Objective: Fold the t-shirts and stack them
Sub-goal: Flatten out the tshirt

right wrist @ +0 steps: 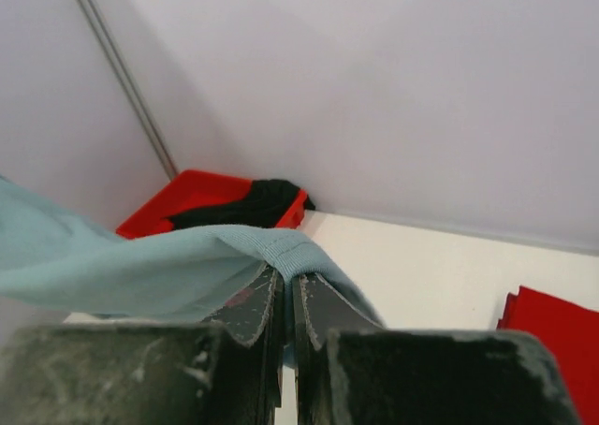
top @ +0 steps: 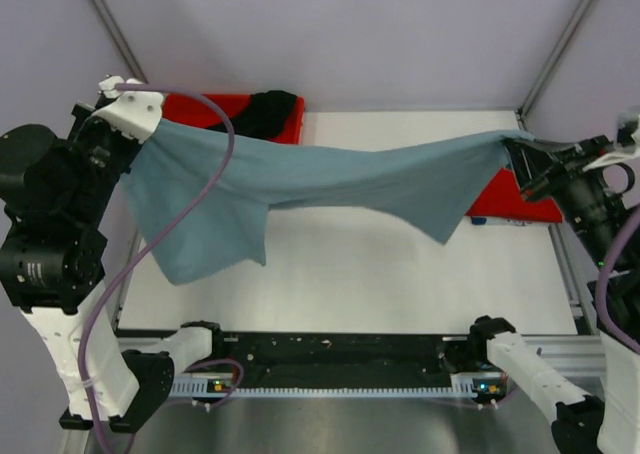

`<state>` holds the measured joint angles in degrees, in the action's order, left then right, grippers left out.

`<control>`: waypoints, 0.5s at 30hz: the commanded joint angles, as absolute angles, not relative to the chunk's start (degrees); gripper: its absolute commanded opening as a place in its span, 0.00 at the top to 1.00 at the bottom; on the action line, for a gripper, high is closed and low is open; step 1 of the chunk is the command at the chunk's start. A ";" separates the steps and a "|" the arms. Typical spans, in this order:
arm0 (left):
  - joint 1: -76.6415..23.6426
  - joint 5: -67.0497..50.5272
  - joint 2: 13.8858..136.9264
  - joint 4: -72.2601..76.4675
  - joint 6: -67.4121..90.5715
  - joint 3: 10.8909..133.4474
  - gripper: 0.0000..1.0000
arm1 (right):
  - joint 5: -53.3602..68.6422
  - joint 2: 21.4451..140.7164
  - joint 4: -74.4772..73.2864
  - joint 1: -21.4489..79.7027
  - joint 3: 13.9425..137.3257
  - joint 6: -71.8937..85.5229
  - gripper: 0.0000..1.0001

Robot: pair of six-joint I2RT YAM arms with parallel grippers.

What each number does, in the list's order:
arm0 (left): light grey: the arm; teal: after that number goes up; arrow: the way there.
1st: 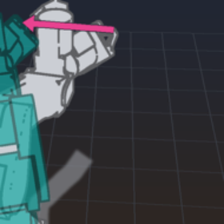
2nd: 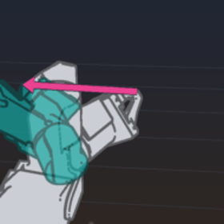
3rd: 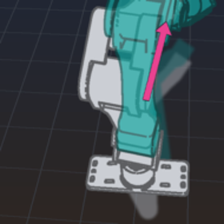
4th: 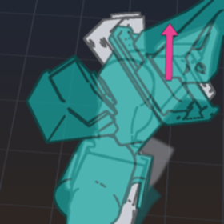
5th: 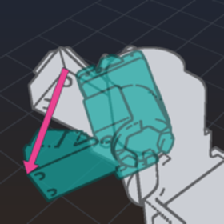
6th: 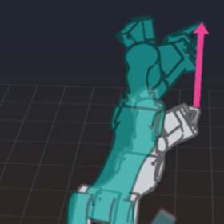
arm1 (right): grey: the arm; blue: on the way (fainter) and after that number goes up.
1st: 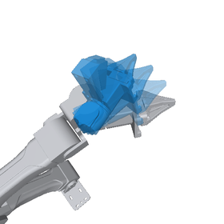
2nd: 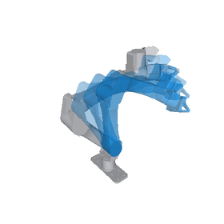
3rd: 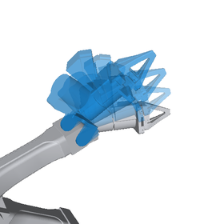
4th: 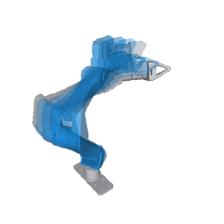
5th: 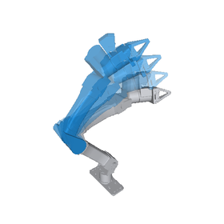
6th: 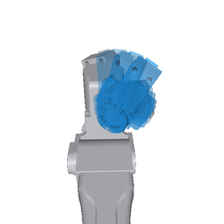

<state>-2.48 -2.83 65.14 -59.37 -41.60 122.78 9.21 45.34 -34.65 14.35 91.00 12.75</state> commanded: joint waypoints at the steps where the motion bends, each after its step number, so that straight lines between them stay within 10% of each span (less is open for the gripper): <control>1: -2.11 8.44 65.48 -56.86 -42.89 125.86 1.00 | 4.31 40.97 -36.38 14.24 93.43 10.46 1.00; 15: -2.11 -5.53 68.55 -51.16 -33.49 113.65 1.00 | 2.99 50.62 -36.65 14.15 88.51 9.41 1.00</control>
